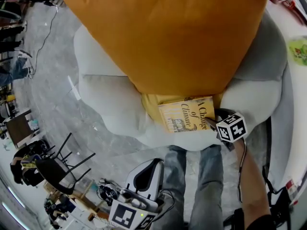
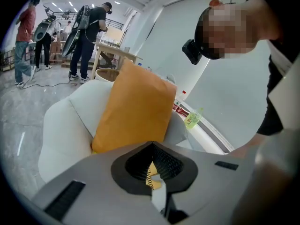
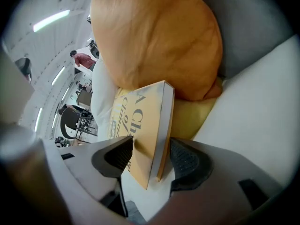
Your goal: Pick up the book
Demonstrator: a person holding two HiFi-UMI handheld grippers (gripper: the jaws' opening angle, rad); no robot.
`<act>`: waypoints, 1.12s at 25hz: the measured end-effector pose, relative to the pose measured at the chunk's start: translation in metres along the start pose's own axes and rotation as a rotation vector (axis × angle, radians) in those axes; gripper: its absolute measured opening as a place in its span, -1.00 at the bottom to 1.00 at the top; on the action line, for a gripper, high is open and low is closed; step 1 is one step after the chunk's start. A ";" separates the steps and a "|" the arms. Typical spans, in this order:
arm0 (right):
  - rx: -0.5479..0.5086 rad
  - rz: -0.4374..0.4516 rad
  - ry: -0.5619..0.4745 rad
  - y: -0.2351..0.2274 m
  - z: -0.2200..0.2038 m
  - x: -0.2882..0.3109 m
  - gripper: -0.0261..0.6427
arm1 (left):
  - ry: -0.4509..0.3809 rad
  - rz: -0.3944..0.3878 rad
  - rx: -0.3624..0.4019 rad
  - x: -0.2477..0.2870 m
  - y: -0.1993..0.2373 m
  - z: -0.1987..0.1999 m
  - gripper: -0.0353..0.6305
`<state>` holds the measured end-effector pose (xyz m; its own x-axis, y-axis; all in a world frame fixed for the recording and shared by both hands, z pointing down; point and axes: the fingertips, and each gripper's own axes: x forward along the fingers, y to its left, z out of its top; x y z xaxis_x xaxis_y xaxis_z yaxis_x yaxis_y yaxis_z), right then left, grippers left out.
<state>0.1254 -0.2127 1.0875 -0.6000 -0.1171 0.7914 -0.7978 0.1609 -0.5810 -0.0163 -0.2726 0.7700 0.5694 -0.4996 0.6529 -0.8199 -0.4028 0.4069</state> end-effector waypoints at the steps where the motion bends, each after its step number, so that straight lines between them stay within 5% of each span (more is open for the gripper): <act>1: -0.009 0.014 0.015 0.001 0.000 0.004 -0.16 | 0.002 -0.001 0.003 0.001 0.001 -0.001 -0.87; 16: 0.094 0.269 0.181 0.008 0.000 0.020 -0.19 | 0.013 0.006 -0.011 0.000 0.015 0.002 -0.87; 22: 0.034 0.377 0.097 0.058 0.015 -0.007 -0.39 | -0.003 -0.008 -0.016 -0.008 0.013 0.010 -0.87; 28: -0.083 0.368 0.079 0.119 0.045 -0.017 -0.39 | -0.054 -0.027 -0.011 -0.019 0.003 0.041 -0.87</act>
<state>0.0384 -0.2354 0.9966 -0.8361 0.0384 0.5472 -0.5209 0.2569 -0.8140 -0.0275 -0.2954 0.7328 0.5936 -0.5291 0.6064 -0.8045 -0.4083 0.4313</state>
